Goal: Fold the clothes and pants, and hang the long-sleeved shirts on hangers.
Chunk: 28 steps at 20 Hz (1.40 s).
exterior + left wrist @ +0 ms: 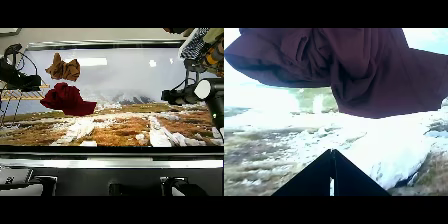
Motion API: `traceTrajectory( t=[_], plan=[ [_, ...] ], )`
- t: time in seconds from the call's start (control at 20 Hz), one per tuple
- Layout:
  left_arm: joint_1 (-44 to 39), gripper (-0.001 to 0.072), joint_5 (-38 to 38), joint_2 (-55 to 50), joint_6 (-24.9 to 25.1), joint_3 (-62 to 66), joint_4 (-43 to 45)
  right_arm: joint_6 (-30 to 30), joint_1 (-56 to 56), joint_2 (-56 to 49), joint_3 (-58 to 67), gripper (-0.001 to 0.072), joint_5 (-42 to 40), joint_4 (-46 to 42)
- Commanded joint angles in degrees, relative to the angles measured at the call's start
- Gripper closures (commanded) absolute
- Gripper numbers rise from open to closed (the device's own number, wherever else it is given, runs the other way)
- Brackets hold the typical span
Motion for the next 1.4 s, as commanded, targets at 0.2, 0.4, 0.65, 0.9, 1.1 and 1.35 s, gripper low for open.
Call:
traceTrajectory(
  t=[0.2,0.4,0.65,0.9,1.1,1.35],
  plan=[
    [0.0,0.069,0.02,-0.04,0.02,-0.02,0.02,0.0,0.04,0.02,0.07,0.0664,0.02,-0.04],
    [0.0,0.0689,0.02,-0.04,0.02,-0.02,0.02,0.0,0.04,0.02,0.07,0.0664,0.02,-0.04],
    [0.0,0.069,0.02,-0.07,0.02,-0.02,0.04,0.0,0.02,0.02,0.07,0.0664,0.02,-0.04],
    [0.0,0.0689,0.02,-0.07,0.02,-0.02,0.02,0.02,0.04,0.02,0.07,0.0664,0.0,-0.04],
    [0.0,0.069,0.02,-0.39,0.02,-0.02,0.02,0.02,0.04,0.02,0.07,0.0664,0.02,-0.04],
    [0.0,0.0689,0.07,-0.87,0.0,-0.02,0.02,0.02,0.04,0.02,0.07,0.0664,-0.2,-0.04]
  ],
)
